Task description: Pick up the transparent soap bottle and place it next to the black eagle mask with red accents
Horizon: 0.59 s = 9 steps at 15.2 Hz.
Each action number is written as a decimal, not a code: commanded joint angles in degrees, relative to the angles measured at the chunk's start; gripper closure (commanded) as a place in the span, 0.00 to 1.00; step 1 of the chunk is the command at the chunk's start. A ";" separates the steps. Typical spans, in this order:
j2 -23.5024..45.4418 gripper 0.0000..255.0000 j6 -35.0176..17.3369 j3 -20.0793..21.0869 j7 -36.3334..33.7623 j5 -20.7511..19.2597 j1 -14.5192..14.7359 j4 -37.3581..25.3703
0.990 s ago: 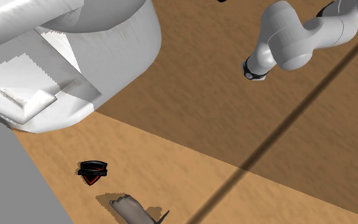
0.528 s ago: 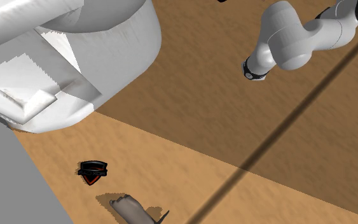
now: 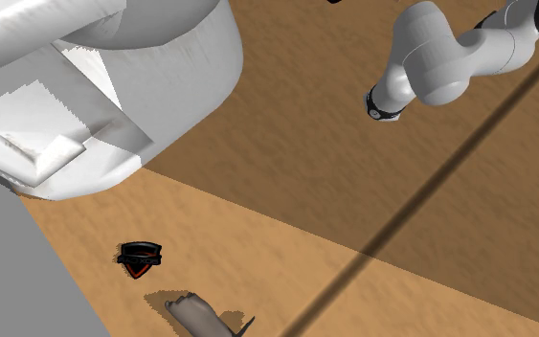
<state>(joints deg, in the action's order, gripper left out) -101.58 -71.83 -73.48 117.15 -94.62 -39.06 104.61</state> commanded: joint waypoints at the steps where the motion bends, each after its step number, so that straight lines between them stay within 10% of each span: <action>1: 0.00 0.00 0.00 0.00 0.00 0.00 0.00 0.00; 9: 3.48 0.00 3.20 4.24 -0.11 3.56 1.91 -2.63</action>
<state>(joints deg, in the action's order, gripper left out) -98.41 -69.00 -69.65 117.04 -91.45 -37.19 102.12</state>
